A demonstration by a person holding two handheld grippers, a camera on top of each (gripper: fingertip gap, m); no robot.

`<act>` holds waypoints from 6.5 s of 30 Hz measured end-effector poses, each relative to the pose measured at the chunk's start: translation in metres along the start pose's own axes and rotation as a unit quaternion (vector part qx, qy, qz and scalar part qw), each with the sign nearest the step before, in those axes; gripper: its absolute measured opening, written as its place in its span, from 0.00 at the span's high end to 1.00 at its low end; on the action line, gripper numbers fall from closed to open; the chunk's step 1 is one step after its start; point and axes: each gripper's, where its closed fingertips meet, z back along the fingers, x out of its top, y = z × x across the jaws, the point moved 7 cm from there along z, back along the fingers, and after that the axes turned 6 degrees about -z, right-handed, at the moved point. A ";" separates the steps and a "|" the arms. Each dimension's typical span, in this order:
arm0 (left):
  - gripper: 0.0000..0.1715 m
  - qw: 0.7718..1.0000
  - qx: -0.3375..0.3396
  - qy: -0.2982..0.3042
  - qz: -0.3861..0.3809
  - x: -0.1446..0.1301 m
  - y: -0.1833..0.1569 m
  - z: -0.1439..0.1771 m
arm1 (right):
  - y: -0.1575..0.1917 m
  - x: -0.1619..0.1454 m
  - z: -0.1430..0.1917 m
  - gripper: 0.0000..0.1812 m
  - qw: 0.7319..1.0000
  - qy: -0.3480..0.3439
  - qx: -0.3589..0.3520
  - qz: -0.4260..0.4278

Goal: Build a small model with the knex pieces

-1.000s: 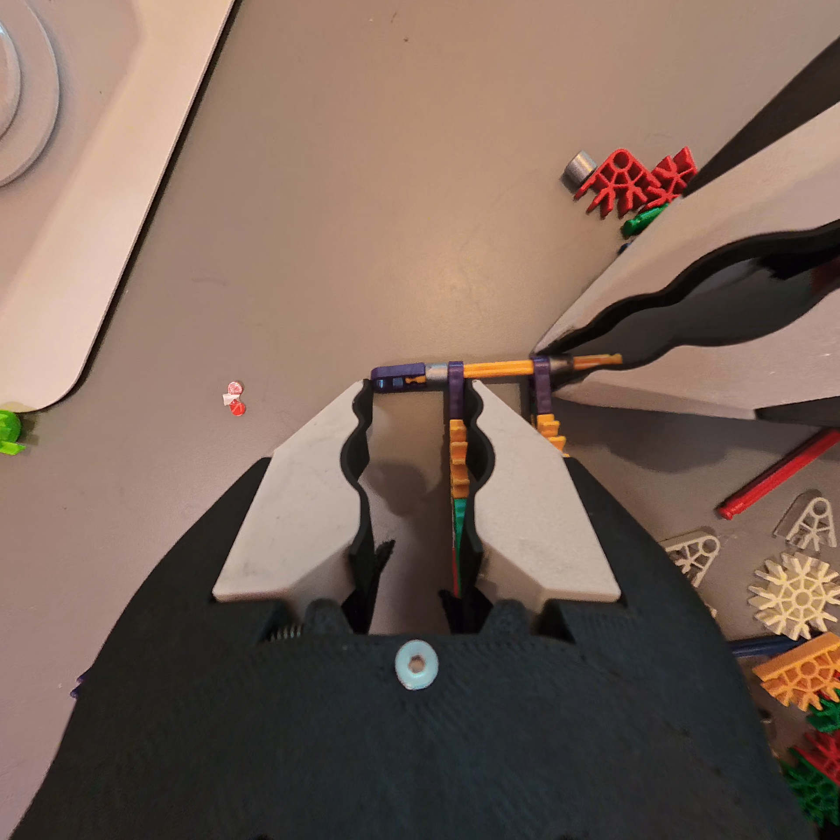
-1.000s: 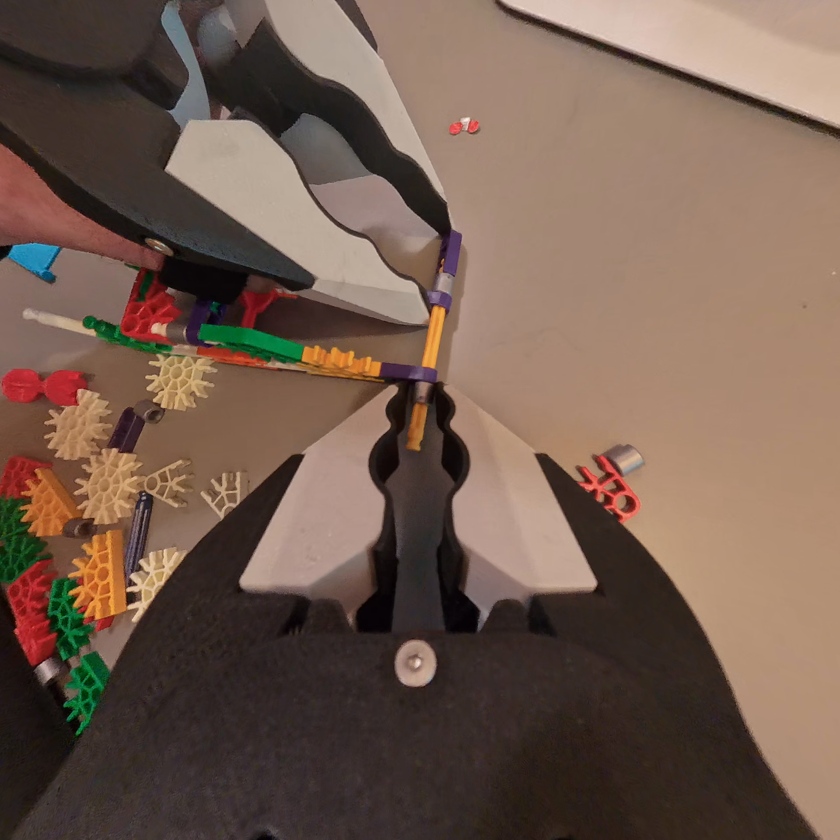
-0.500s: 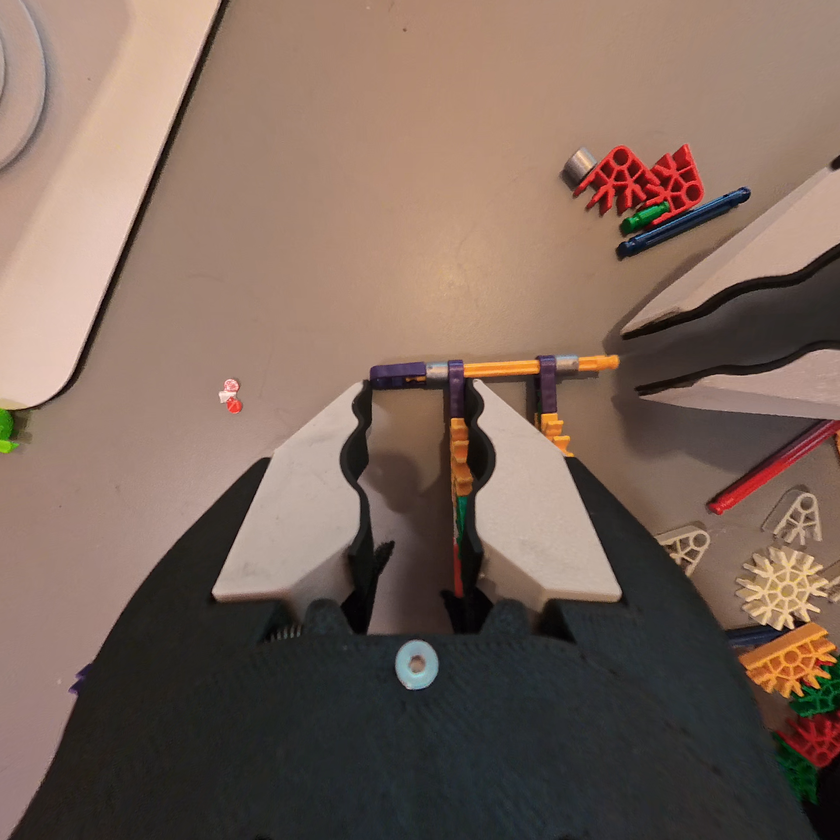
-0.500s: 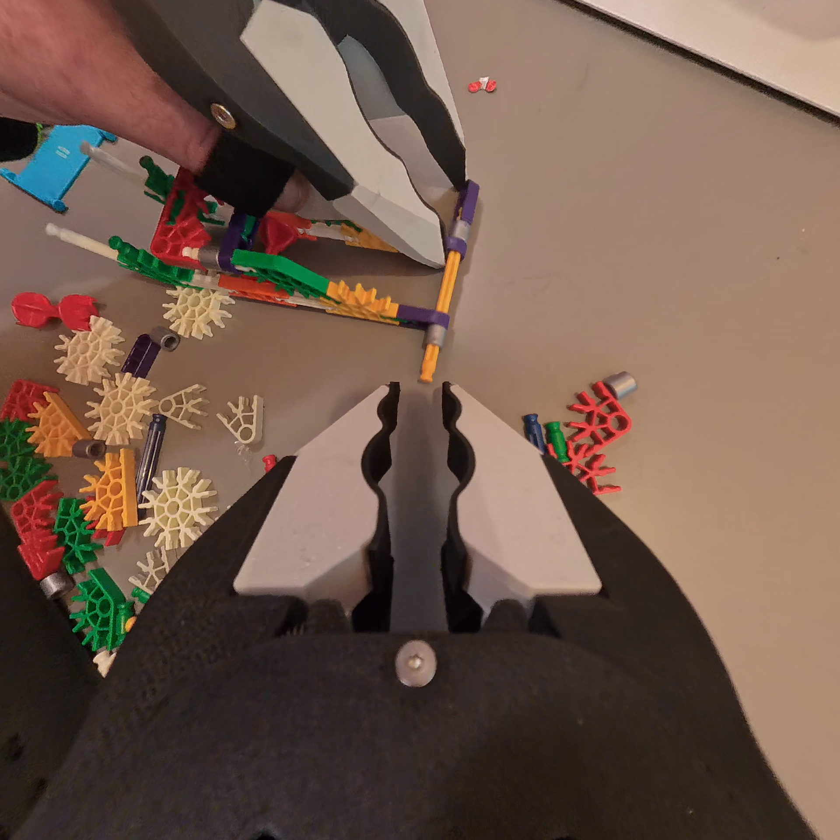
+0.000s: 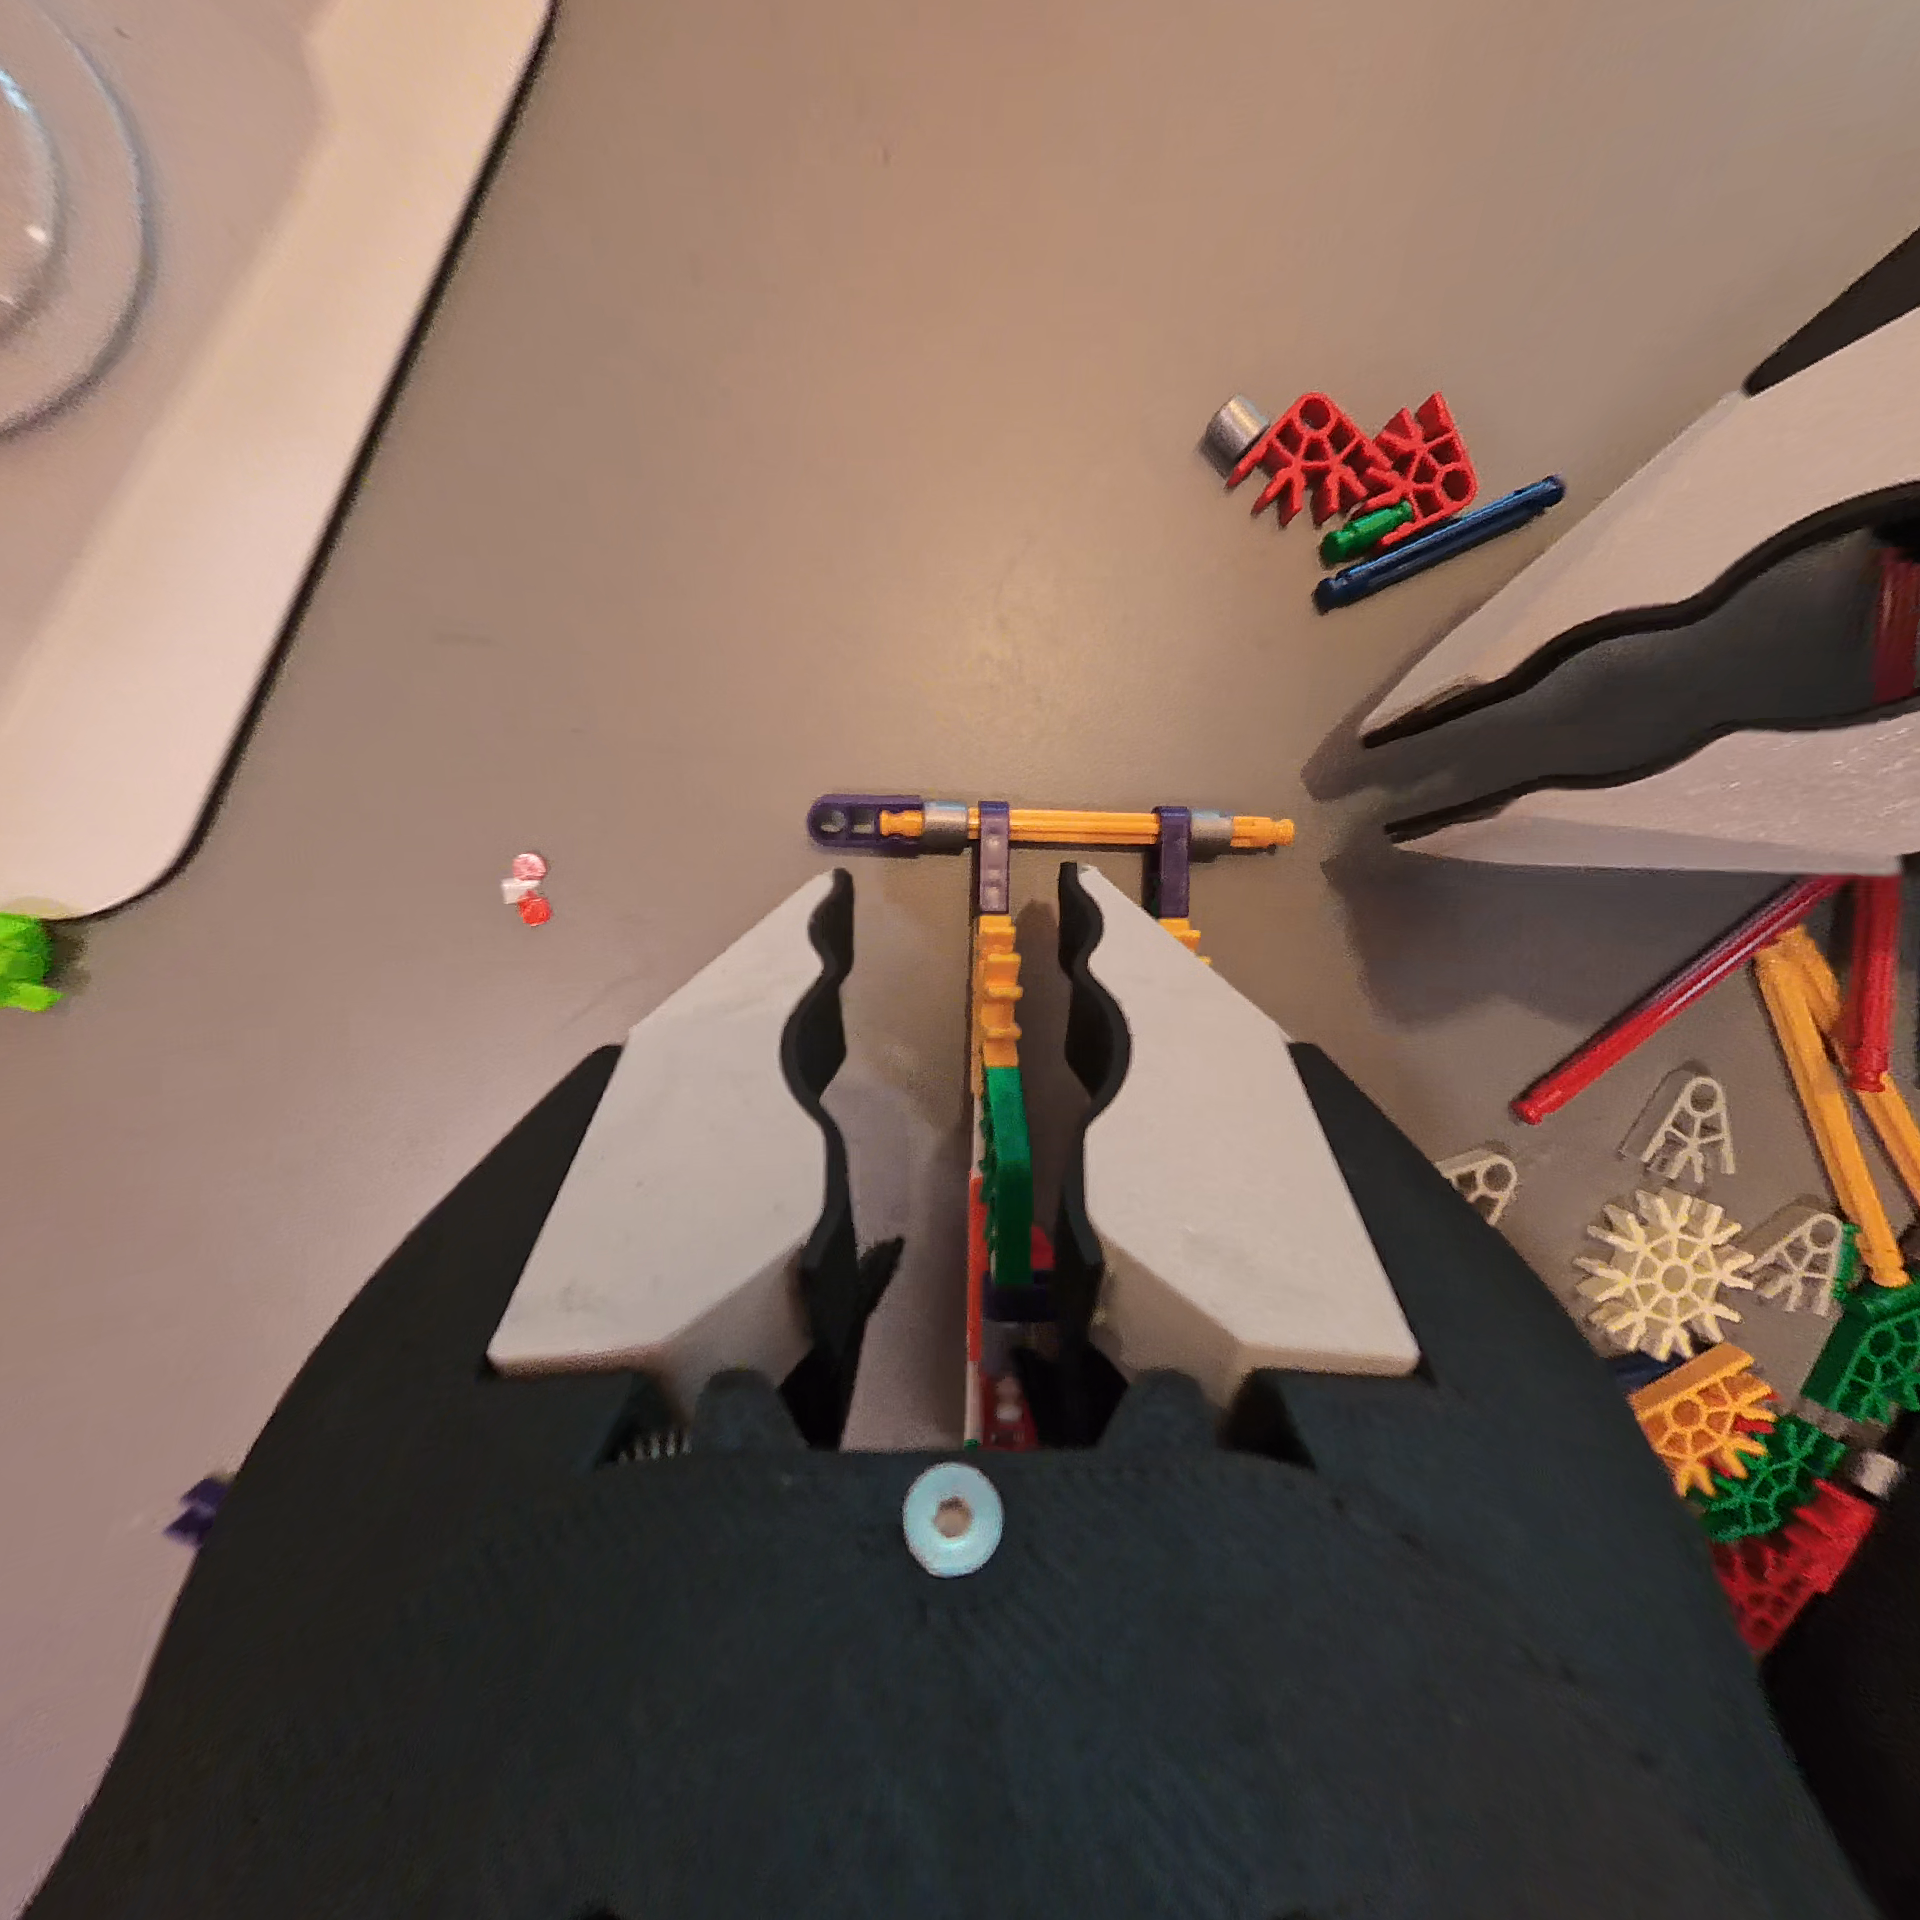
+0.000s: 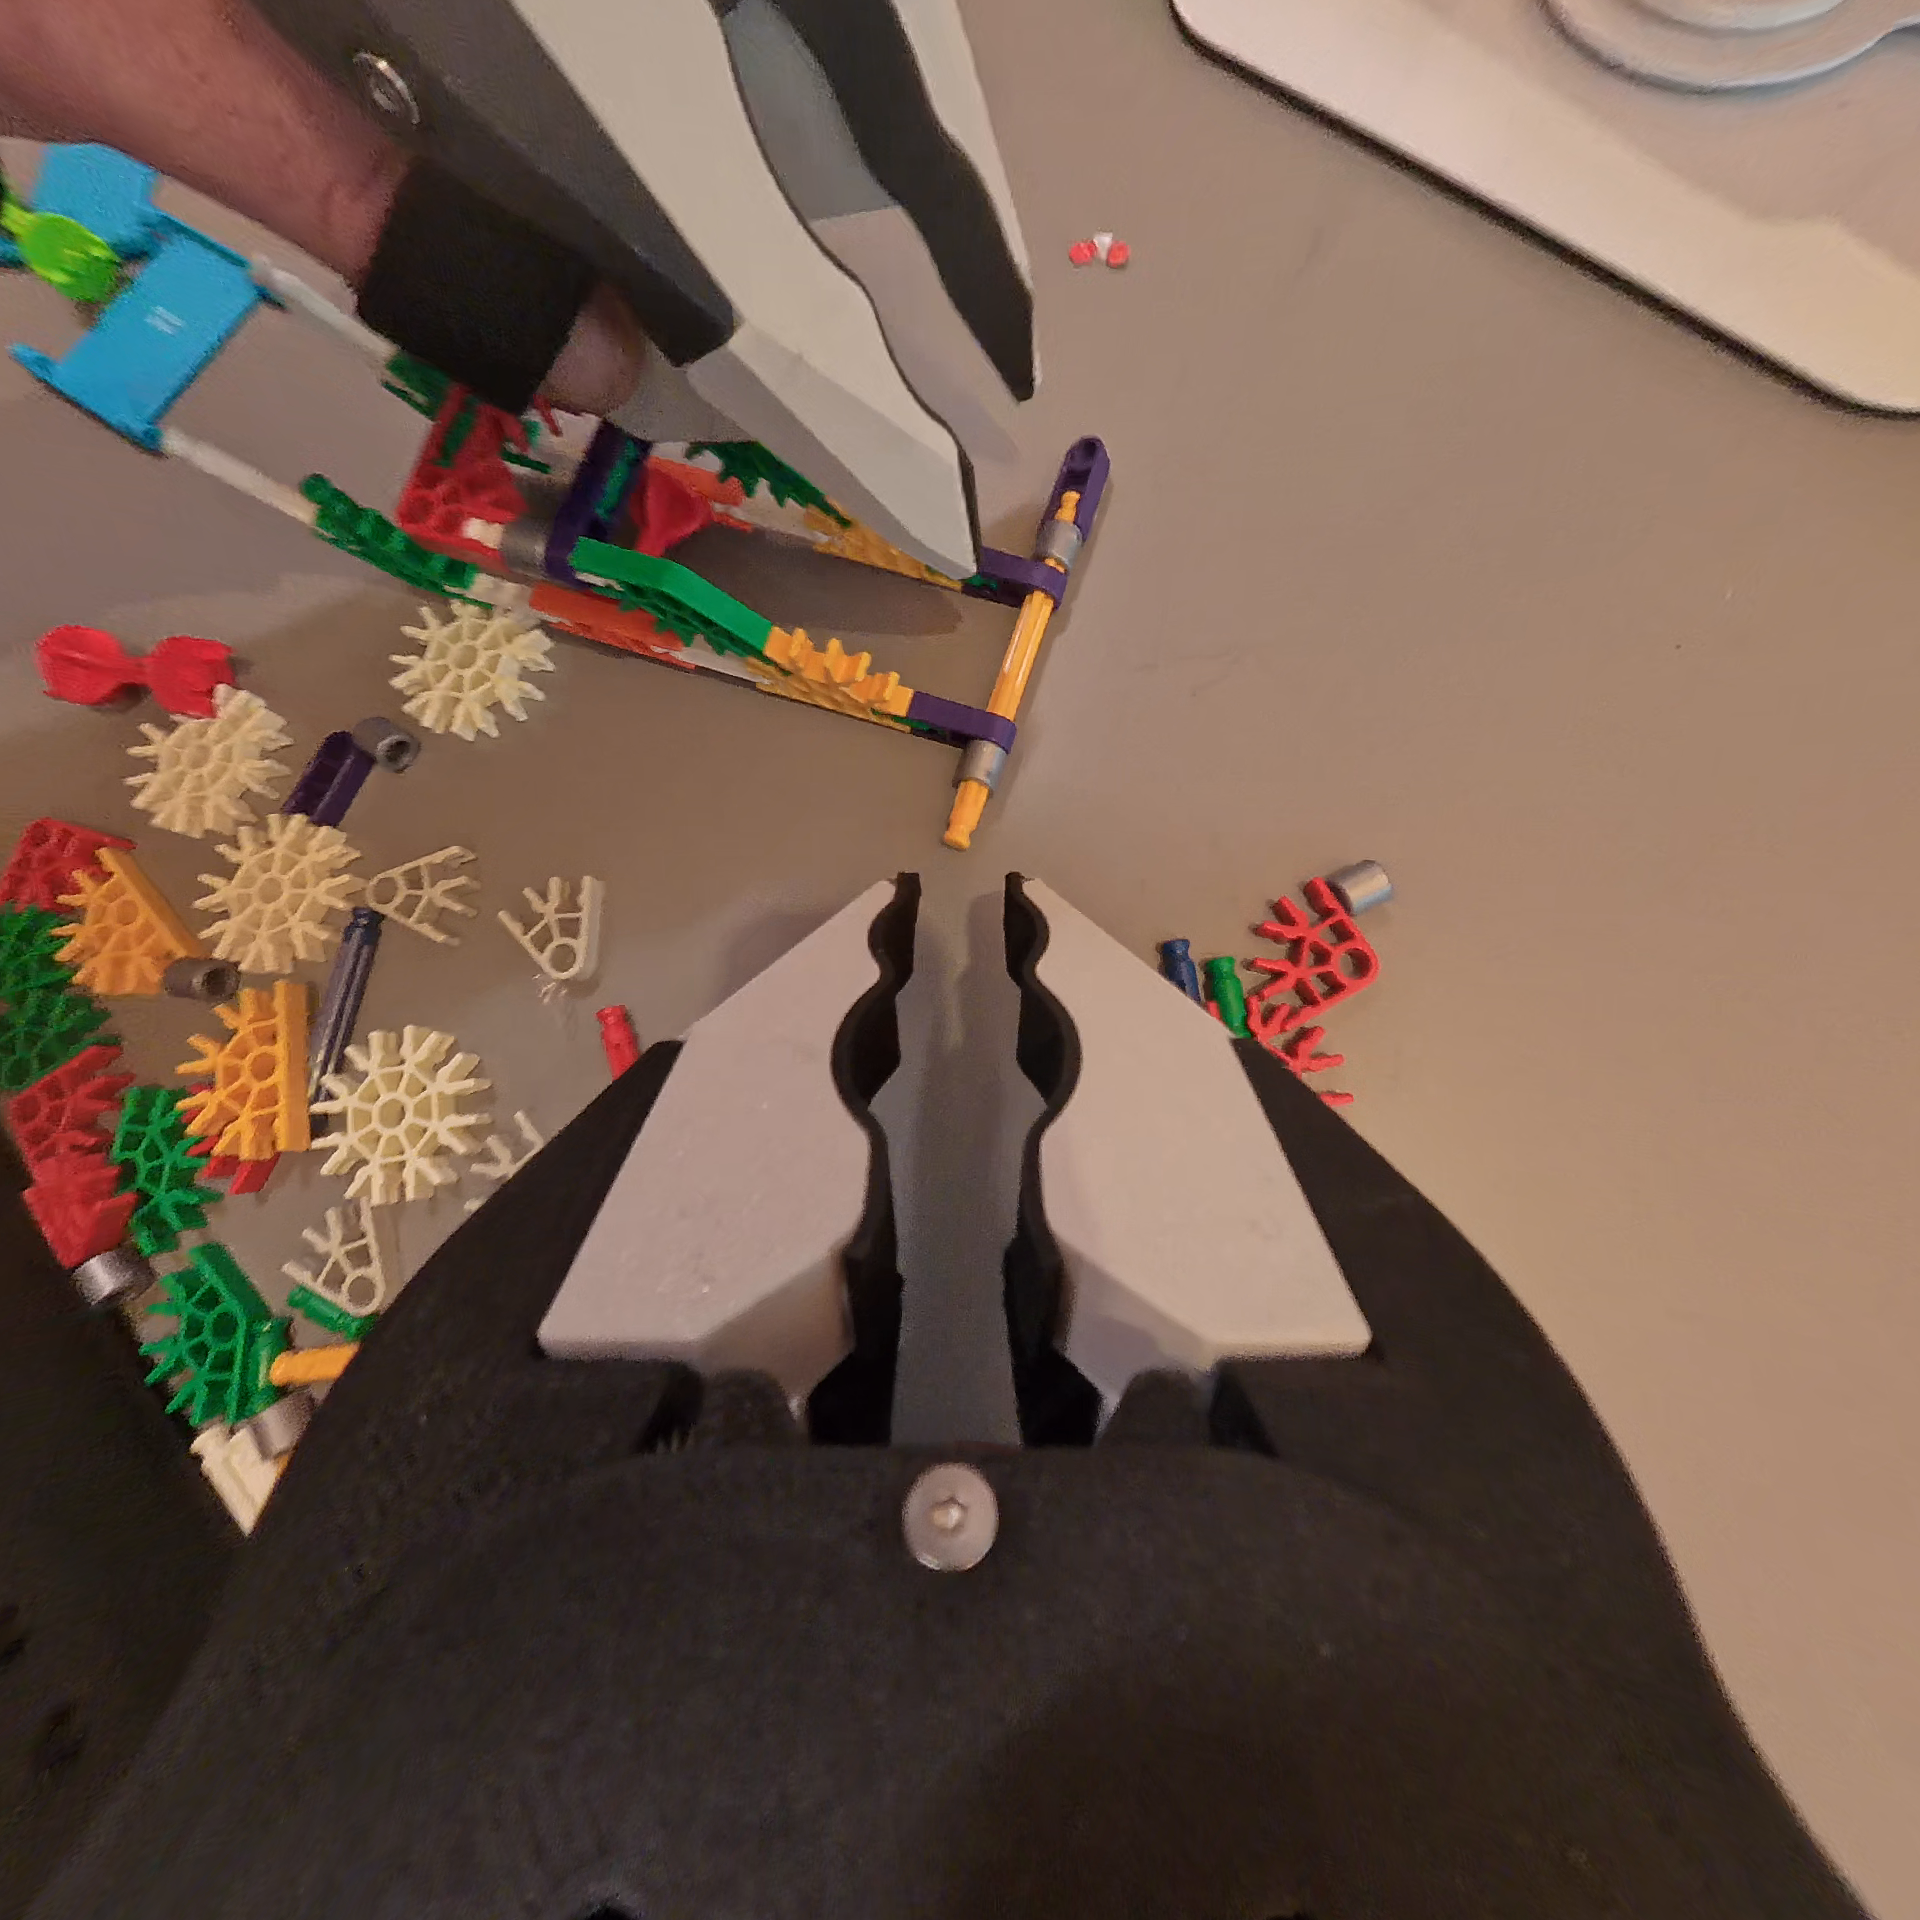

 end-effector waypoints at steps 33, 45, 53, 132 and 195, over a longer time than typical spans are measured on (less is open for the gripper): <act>0.79 0.996 0.015 0.028 0.083 -0.152 -0.105 0.118 | 0.031 -0.051 0.074 0.91 0.983 0.010 0.168 0.066; 0.81 0.998 -0.042 -0.030 0.041 -0.158 -0.144 0.106 | 0.024 -0.097 0.106 0.89 0.980 0.112 0.129 0.105; 0.82 0.997 -0.065 -0.037 0.000 -0.142 -0.142 0.098 | -0.007 -0.119 0.144 0.88 0.992 0.108 0.061 0.038; 0.97 0.870 -0.008 -0.478 0.117 -0.058 -0.052 0.179 | 0.075 0.088 0.089 0.85 0.918 -0.252 0.303 -0.044; 0.68 0.969 -0.105 -0.195 0.110 -0.080 -0.066 0.100 | -0.013 0.017 0.047 0.97 0.999 -0.006 0.051 0.014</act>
